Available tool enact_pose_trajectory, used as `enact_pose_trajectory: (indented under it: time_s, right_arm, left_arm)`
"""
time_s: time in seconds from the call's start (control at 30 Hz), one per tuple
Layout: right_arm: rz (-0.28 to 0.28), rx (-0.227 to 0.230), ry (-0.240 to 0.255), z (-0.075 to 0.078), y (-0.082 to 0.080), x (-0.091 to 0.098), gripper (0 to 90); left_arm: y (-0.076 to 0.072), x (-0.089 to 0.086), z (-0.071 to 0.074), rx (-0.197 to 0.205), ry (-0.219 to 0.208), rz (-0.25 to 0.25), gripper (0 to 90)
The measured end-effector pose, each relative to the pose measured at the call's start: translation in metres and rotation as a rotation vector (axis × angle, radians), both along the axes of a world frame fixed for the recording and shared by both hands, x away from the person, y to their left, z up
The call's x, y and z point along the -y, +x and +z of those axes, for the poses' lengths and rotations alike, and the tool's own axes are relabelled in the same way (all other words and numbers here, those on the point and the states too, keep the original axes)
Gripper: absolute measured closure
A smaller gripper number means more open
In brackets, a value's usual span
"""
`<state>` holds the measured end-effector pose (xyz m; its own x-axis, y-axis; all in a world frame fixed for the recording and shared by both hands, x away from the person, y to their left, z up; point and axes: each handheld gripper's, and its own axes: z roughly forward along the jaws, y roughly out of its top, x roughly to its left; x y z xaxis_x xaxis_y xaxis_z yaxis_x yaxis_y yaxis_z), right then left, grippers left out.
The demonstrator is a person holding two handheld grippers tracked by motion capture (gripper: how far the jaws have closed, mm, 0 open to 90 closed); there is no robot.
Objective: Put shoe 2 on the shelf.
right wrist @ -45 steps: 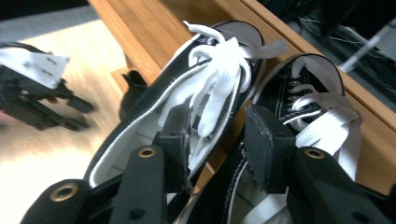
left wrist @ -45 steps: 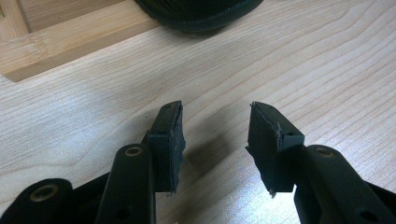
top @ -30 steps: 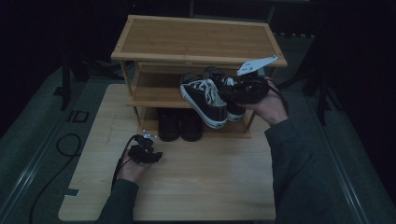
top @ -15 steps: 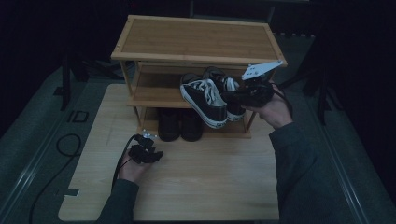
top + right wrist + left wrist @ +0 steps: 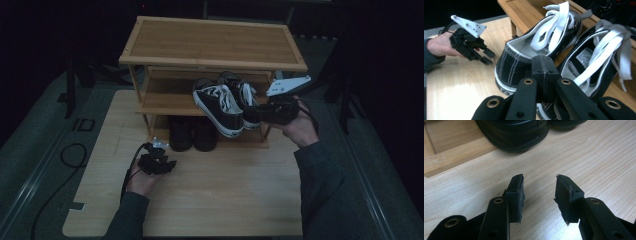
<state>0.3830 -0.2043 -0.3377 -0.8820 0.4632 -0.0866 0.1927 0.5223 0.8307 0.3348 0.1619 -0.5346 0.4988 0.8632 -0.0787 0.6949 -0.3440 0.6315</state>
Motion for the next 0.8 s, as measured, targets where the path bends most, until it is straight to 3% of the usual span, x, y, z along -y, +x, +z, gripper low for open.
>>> enact_pose_trajectory:
  time_s: [0.17,0.47,0.63,0.8]
  right_arm:
    - [0.006,0.0,-0.006,-0.007,-0.007,0.001,90.0]
    - [0.017,-0.003,-0.026,-0.022,-0.019,0.001,90.0]
    - [0.02,-0.006,-0.041,-0.031,-0.023,-0.001,90.0]
    - [0.024,-0.009,-0.057,-0.038,-0.028,-0.002,90.0]
  left_arm:
    - [-0.003,0.002,0.006,0.016,-0.012,-0.009,59.5]
    - [-0.007,-0.001,0.035,0.068,-0.126,0.021,62.2]
    - [-0.005,0.002,0.054,0.104,-0.125,0.019,60.2]
    - [-0.001,0.011,0.071,0.131,-0.094,-0.024,60.7]
